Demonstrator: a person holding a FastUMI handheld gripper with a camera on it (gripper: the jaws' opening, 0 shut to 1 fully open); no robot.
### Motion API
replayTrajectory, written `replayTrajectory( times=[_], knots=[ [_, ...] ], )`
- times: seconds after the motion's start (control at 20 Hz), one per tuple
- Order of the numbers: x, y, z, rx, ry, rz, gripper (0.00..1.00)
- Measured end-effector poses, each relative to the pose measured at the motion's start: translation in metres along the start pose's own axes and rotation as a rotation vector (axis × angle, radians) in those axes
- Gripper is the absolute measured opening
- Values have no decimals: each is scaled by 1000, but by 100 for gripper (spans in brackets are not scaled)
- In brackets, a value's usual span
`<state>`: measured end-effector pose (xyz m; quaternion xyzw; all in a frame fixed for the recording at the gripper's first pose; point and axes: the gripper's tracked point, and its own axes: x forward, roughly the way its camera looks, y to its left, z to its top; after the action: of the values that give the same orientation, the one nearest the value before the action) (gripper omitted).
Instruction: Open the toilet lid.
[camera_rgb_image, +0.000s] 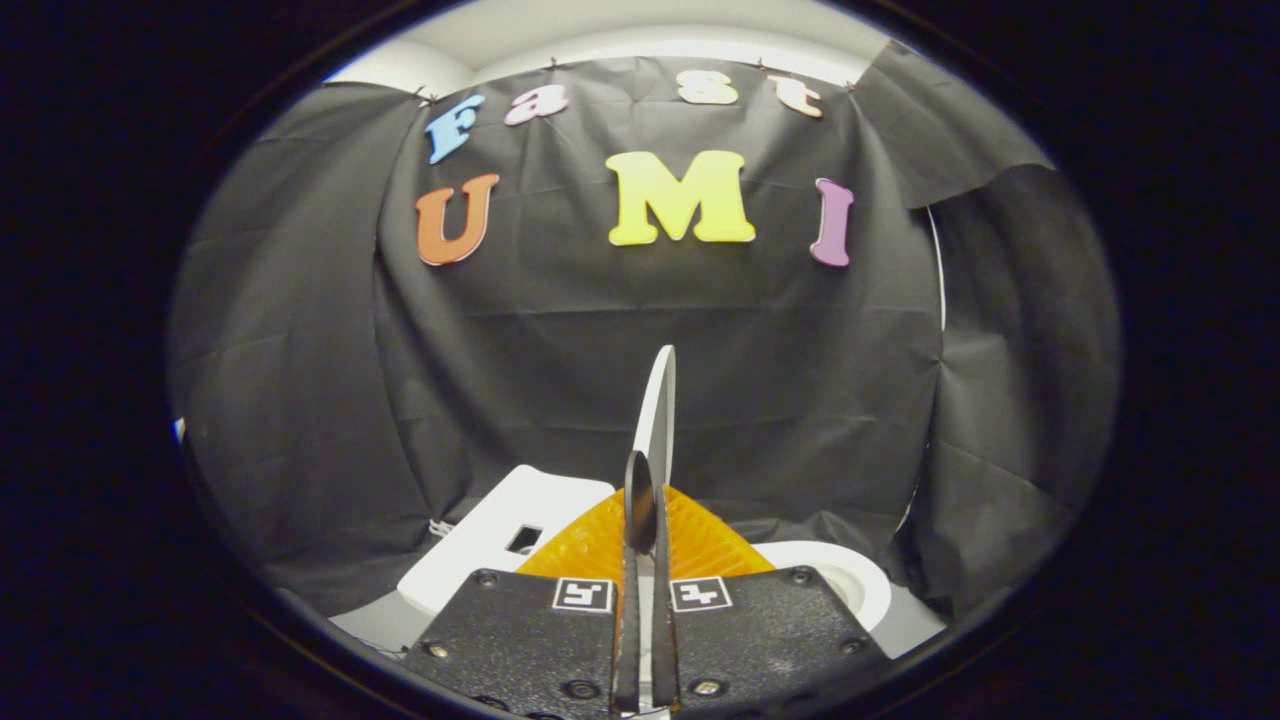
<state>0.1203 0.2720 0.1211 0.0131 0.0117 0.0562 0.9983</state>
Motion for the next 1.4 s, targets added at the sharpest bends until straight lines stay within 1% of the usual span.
replayTrajectory(
  times=[0.2,0.3,0.5,0.7,0.75,0.85,0.9,0.95,1.1,1.2,1.25,1.35,1.4],
  knots=[
    [3,26,-1,-101,-19,-2,8],
    [5,34,-2,-113,-29,5,8],
    [9,54,-6,-102,-15,48,9],
    [13,74,-10,-164,5,95,13],
    [14,77,-12,-164,19,115,22],
    [13,88,-7,-153,12,193,40],
    [13,85,1,-143,-13,200,48],
    [9,77,13,-134,-55,189,57],
    [-3,47,42,-102,-169,128,84],
    [-10,43,39,-52,-168,170,100],
    [-15,36,40,-27,-169,175,100],
    [-29,24,43,-13,-191,215,100],
    [-36,15,42,0,-197,219,100]
  ],
)
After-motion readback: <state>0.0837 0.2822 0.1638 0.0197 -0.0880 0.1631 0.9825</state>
